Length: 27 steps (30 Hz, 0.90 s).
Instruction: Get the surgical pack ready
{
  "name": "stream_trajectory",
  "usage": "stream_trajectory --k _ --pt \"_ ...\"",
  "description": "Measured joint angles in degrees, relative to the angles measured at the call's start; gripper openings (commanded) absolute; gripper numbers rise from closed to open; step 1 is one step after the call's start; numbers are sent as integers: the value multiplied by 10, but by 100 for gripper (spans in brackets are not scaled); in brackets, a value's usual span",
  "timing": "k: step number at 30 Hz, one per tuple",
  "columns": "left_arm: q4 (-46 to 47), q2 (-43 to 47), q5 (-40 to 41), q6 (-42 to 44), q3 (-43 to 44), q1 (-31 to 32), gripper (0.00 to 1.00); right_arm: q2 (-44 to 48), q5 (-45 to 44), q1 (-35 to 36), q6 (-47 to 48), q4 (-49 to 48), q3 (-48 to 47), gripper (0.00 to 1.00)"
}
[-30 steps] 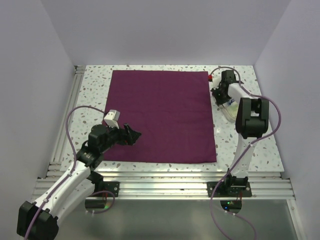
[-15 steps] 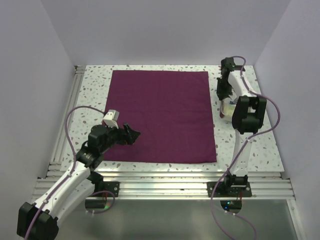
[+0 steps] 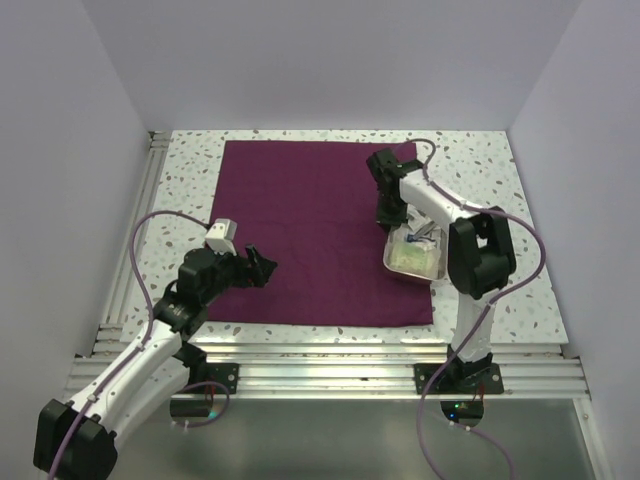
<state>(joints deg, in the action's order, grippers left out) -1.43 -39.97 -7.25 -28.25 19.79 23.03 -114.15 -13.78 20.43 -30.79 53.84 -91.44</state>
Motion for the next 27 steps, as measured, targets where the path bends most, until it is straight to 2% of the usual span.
stream_trajectory --k 6,12,20,27 --pt "1 -2 2 4 0 0 87 30 -43 73 -99 -41 35 0" --pt "4 -8 2 4 0 0 87 28 -108 134 -231 -30 48 0" --pt "8 -10 2 4 -4 0 87 -22 -178 203 -467 51 4 0" --pt "9 -12 2 4 -10 0 87 -56 -183 216 -550 90 -41 0"
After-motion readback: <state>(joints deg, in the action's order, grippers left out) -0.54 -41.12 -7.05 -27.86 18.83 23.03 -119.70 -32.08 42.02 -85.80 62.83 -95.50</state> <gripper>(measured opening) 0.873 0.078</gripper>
